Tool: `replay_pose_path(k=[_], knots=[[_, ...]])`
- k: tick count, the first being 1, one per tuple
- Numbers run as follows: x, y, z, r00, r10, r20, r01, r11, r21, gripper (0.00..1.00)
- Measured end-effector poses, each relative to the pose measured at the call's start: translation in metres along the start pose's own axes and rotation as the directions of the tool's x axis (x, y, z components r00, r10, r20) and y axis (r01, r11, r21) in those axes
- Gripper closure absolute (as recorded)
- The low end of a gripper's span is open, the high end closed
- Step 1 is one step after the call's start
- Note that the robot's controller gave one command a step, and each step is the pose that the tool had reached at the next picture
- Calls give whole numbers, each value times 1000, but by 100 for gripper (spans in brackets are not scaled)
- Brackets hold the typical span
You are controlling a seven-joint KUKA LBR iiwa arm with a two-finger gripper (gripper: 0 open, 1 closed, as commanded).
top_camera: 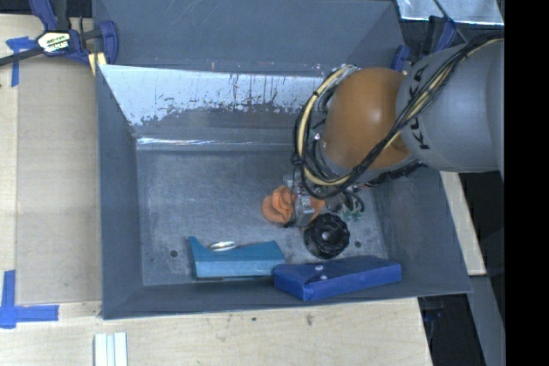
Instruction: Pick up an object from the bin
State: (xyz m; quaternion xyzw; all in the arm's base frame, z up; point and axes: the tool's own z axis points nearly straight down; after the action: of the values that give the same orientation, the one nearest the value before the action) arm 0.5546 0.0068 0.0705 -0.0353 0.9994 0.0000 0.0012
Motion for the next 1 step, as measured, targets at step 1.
replay_pose_path(k=[1], knots=[[0,0,0,1000,0,0,0,1000,0,100]])
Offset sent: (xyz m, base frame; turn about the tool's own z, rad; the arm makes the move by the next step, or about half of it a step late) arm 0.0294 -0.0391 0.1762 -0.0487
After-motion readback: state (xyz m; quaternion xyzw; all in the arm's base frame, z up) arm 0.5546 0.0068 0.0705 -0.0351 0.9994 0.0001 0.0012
